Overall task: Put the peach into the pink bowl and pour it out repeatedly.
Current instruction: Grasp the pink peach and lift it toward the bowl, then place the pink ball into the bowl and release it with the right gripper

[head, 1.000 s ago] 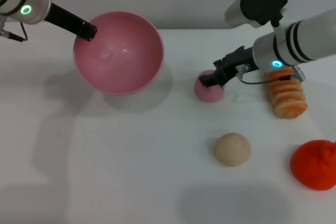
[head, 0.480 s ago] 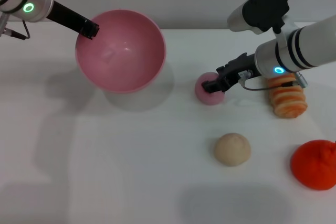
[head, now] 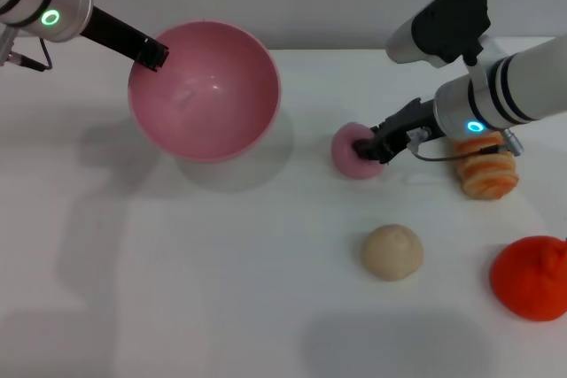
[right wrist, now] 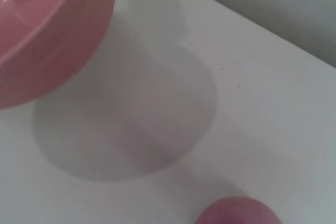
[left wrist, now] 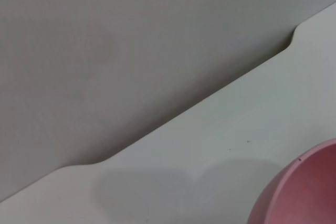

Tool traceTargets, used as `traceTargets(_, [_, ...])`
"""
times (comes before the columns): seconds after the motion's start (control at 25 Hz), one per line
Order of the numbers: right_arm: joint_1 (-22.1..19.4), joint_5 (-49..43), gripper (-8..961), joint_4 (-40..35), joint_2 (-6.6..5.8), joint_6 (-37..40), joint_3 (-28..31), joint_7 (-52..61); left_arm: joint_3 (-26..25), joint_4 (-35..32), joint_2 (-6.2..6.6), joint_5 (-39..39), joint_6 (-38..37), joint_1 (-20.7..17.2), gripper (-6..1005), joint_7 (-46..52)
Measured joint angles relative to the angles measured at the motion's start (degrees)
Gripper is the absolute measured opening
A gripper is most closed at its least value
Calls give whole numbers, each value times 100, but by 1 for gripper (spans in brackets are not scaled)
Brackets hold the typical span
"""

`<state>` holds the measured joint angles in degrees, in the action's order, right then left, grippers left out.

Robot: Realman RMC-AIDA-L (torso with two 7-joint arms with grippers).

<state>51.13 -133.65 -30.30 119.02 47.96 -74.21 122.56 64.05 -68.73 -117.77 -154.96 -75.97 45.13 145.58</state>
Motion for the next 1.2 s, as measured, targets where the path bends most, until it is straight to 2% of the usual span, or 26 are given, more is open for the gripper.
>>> traceTargets(0.24, [-2,-3,248,2,-2,40,-33,-4,37,-4,0,1,-11,-5,46,4])
traceTargets(0.44, [-101,-8,122,-118,-2,64,-32,-5,45,-12,0,1,-26,-22,46,5])
traceTargets(0.56, [-296,-9,76,-454,-2,77,-32,7,46,-9,-1,1,-16,-33,46,4])
traceTargets(0.8, [-1071,13,39,-2085,-3,243,-23,237,47,-1,-7,-1,9,-67,46,-3])
traceTargets(1.0, [-1801,44,41,-3757,25,-46,-65,280,46,32,-9,2,13,-67,46,-3])
traceTargets(1.2, [-2133,435,42,-5051,62,-100,-64,162,97,86,-9,10,12,-62,46,-10])
